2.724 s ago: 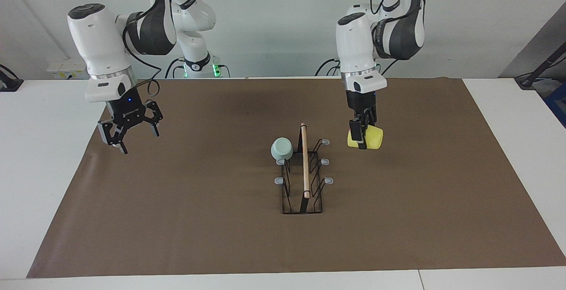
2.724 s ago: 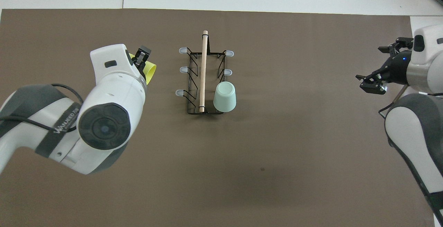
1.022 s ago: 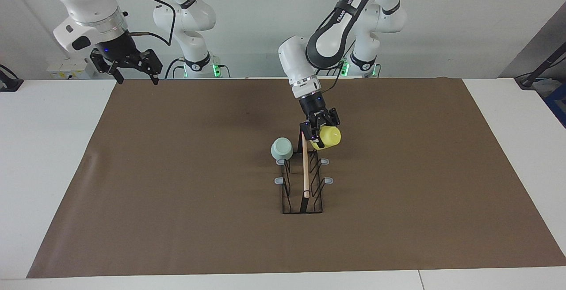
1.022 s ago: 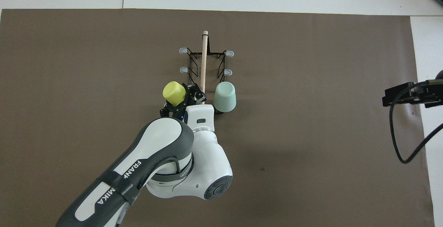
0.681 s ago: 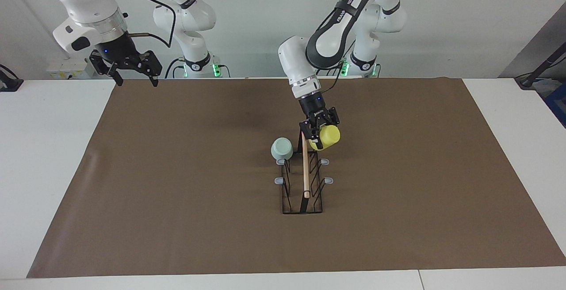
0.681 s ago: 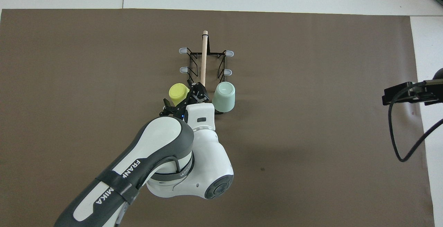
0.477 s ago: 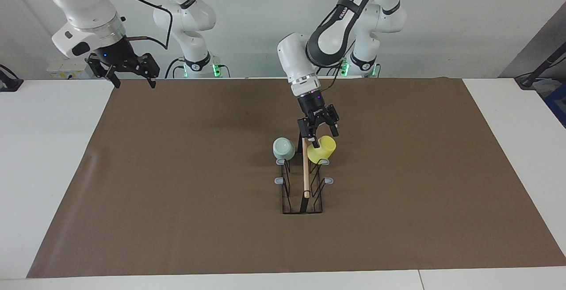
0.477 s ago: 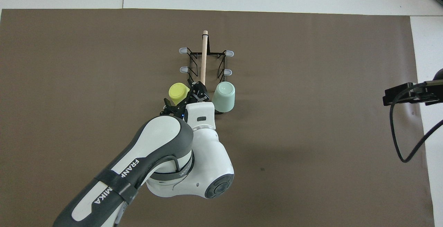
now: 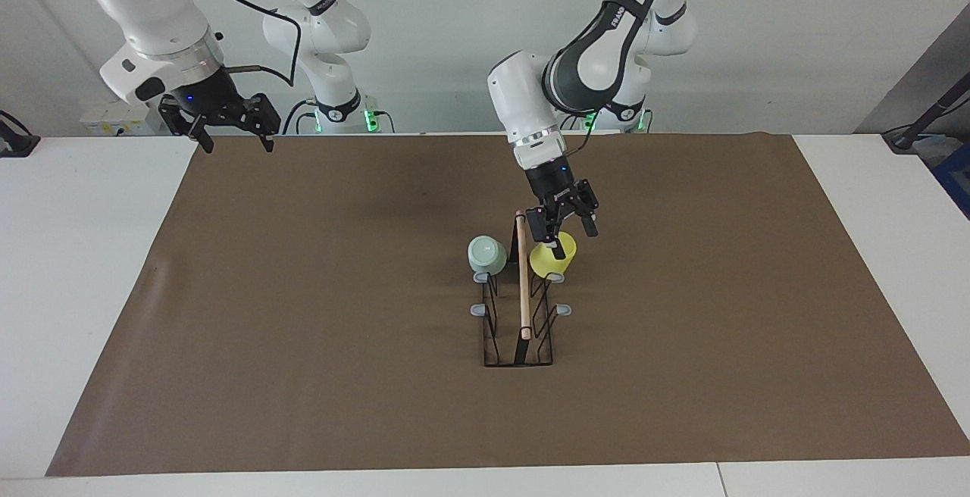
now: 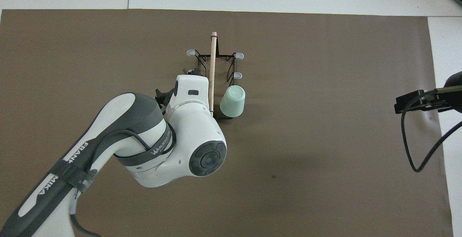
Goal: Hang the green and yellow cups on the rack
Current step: 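Open the left gripper and withdraw it from the rack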
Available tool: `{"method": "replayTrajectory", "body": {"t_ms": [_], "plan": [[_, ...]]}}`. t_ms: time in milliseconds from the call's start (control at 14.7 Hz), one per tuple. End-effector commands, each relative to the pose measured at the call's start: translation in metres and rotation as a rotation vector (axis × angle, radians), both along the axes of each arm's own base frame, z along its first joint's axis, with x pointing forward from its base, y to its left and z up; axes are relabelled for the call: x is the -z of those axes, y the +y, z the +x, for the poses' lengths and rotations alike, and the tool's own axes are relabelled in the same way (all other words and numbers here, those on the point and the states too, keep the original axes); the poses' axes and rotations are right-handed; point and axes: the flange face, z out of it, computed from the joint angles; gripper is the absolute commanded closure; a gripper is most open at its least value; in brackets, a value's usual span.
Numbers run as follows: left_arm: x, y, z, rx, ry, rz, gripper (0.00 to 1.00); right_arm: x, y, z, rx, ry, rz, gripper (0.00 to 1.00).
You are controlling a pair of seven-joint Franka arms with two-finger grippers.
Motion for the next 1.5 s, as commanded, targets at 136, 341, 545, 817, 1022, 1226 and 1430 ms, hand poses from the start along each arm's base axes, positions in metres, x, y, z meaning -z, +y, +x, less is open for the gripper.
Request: {"method": "replayTrajectory", "body": {"t_ms": [136,341,545,817,1022,1226,1430], "plan": [[-0.021,0.050,0.029,0.167,0.209,0.083,0.00,-0.001,0.003,-0.008,0.056,0.001,0.005,0.00],[-0.043,0.094,0.046,0.278,0.323,0.065,0.00,-0.004,0.001,-0.008,0.054,-0.008,0.004,0.00],[-0.074,0.158,0.053,0.419,0.414,-0.060,0.00,-0.005,-0.003,-0.008,0.060,-0.011,0.004,0.00],[-0.091,0.226,0.055,0.613,0.544,-0.076,0.00,-0.005,-0.004,-0.008,0.063,-0.010,0.004,0.00],[-0.125,0.253,0.065,0.725,0.588,-0.081,0.00,-0.004,-0.006,-0.008,0.066,-0.008,0.004,0.00],[-0.152,0.270,0.071,0.750,0.616,-0.072,0.00,-0.005,-0.009,-0.007,0.072,-0.017,0.005,0.00],[-0.166,0.287,0.066,0.793,0.658,-0.063,0.00,-0.005,-0.006,-0.007,0.063,-0.021,-0.004,0.00]]}}
